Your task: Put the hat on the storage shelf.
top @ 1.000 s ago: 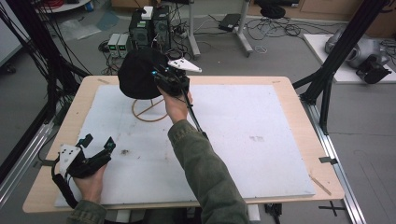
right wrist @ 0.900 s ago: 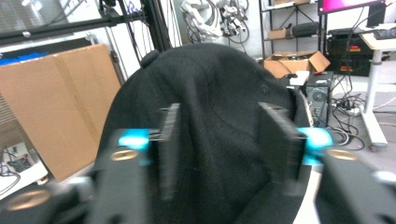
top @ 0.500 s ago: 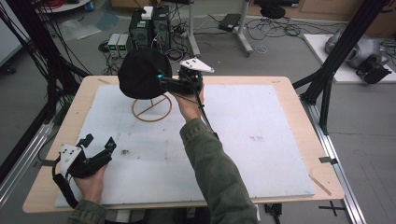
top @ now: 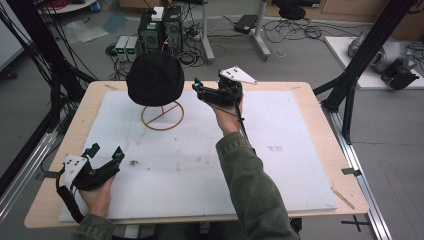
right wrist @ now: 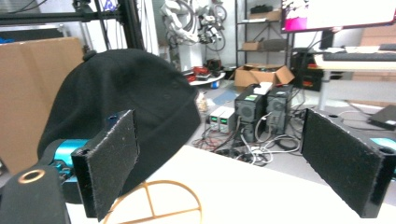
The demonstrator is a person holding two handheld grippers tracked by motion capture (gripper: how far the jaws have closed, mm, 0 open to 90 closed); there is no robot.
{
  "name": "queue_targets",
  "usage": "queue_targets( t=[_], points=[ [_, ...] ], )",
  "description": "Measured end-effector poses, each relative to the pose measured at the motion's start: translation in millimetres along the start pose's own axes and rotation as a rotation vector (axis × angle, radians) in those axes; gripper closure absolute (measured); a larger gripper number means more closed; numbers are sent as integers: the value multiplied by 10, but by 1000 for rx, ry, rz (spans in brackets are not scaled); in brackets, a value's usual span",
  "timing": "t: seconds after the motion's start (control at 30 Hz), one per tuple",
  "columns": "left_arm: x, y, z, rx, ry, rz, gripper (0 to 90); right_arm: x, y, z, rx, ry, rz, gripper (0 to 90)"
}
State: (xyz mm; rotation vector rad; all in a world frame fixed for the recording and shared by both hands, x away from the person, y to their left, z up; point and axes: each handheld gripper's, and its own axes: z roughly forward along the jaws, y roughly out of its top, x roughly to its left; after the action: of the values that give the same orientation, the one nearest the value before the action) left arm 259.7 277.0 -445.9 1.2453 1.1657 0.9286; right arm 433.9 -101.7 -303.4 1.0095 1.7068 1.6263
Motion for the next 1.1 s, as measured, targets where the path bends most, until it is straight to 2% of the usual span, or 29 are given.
queue_targets(
  t=[0.27,0.47,0.77,1.1],
  points=[
    [2,1,-3,-1,-1,0,182,-220,28,-346,-24,-46,-15,113],
    [9,2,-1,-1,2,-3,182,-366,-16,-595,-24,-88,-46,113],
    [12,-1,2,3,4,-13,180,-664,-122,-1032,-41,-161,-24,113],
    [-6,1,-9,7,-2,-9,179,-947,-233,-1558,-59,-262,-39,113]
  ],
)
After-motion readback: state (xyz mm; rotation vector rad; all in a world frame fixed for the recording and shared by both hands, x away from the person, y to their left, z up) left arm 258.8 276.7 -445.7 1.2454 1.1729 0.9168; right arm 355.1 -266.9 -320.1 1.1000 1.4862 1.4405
